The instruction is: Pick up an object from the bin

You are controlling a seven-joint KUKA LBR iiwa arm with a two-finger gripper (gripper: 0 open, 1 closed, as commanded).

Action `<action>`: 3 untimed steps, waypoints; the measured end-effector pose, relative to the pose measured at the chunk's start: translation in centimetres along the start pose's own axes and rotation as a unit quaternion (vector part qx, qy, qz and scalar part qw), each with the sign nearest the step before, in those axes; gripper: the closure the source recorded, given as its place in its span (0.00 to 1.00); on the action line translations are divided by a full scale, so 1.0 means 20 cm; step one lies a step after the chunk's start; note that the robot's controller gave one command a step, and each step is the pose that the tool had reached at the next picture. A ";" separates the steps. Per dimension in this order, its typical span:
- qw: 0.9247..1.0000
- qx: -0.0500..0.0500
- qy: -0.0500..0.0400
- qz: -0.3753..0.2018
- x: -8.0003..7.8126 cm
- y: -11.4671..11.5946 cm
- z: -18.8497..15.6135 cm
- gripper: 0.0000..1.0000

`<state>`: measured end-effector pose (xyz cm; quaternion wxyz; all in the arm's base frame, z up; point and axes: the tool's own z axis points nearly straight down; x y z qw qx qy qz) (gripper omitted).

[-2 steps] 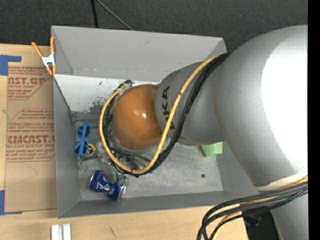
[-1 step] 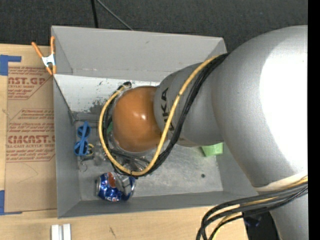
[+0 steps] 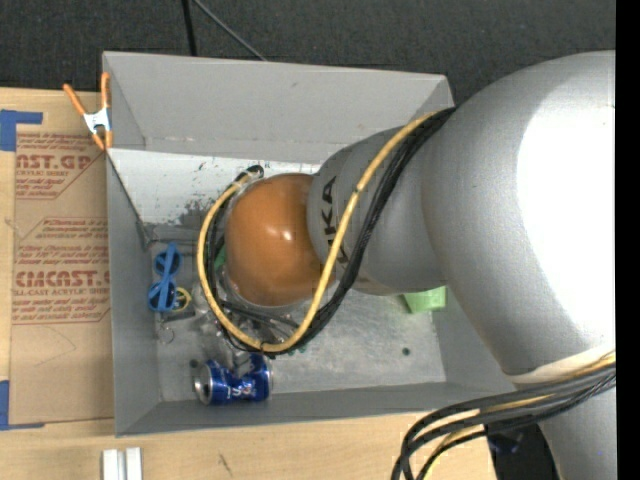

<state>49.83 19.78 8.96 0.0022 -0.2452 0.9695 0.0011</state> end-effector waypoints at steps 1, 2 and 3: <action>1.000 0.000 -0.004 0.000 -0.01 0.00 -0.01 0.00; 0.955 0.003 -0.006 -0.298 0.09 -0.11 0.07 0.00; 0.915 0.000 0.001 -0.405 0.28 -0.38 0.09 0.00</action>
Offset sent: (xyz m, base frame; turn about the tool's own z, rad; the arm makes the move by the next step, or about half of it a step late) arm 0.0000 0.0000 0.0000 0.0000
